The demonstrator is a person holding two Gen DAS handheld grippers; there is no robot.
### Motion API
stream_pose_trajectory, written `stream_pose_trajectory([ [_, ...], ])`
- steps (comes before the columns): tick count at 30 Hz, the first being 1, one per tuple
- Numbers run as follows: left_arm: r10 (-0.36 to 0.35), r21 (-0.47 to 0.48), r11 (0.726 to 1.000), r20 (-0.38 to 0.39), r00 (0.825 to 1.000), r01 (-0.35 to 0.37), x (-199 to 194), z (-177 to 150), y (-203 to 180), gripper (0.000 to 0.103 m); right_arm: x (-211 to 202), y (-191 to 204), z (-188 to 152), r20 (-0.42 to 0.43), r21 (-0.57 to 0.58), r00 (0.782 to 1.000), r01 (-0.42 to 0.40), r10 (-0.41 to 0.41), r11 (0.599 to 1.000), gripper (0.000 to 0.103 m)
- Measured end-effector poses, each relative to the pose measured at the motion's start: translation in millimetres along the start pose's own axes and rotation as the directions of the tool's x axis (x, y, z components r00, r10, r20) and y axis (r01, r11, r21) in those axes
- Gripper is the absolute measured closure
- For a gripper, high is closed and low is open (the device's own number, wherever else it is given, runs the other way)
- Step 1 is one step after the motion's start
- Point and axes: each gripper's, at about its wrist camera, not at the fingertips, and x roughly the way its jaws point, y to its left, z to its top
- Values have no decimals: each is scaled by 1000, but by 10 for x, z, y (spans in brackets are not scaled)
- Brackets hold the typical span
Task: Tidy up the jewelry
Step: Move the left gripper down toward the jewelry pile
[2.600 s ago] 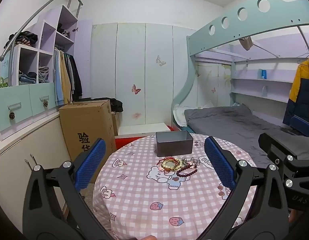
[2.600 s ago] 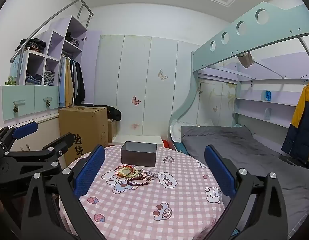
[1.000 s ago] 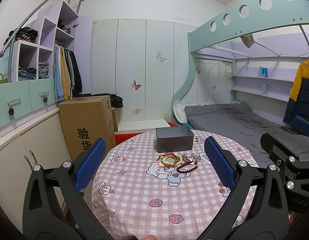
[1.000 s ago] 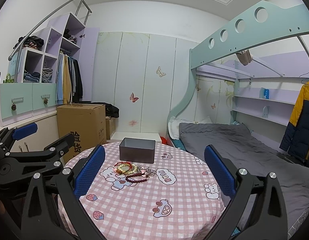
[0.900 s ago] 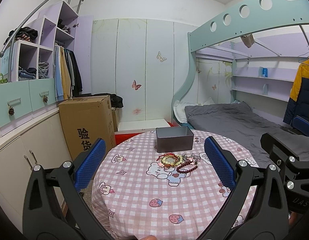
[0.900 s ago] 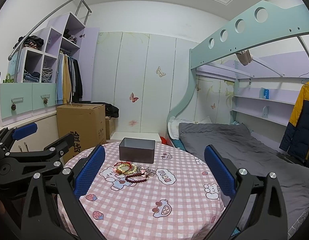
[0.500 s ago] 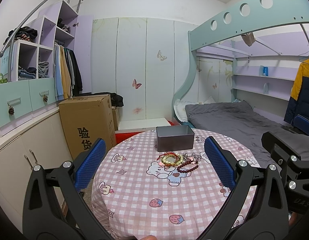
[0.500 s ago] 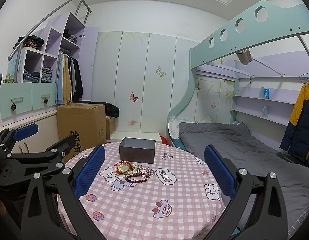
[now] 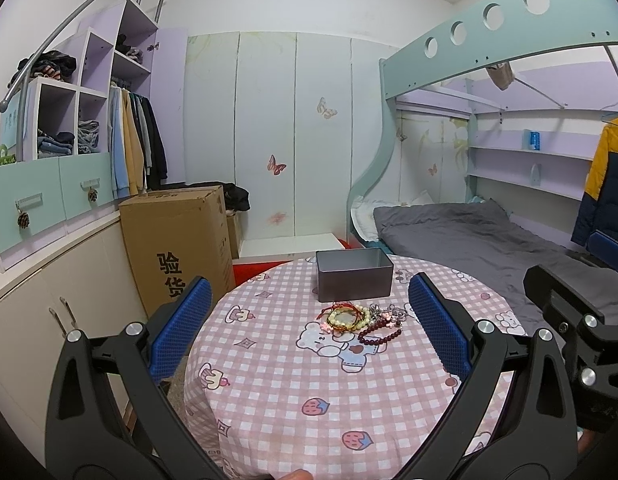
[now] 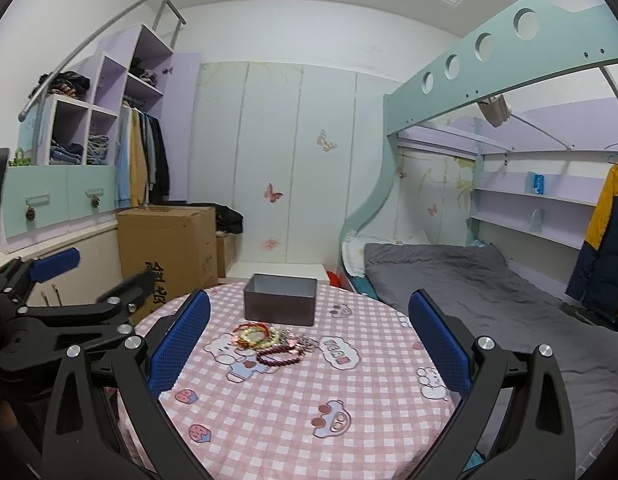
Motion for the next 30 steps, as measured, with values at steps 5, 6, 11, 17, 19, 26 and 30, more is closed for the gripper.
stream_pose_trajectory([
  [5,6,2,1000,-19,1000,-6,87,-25,10,6,52,49,-36,13,-15,1000,5,-5,1000,7],
  [6,7,2,1000,-23,1000,-7,105,-34,9,6,68,58,-49,13,-17,1000,6,-6,1000,7],
  [11,8,-4,1000,-45,999,-8,210,-71,20,6,183,55,-78,-15,-11,1000,-17,17,1000,7],
  [17,3,27,1000,-72,997,-1,383,-126,3,6,343,71,-149,-42,-7,999,-17,16,1000,7],
  [19,-2,39,999,-98,995,6,484,-166,25,6,433,38,-164,-79,9,997,-15,16,1000,7],
  [26,-41,-31,999,-297,954,33,988,-370,224,6,864,-204,-353,-228,117,972,-37,63,992,7],
  [30,-60,-60,997,-384,921,40,1268,-509,287,6,1058,-250,-476,-294,100,955,-4,34,995,7],
])
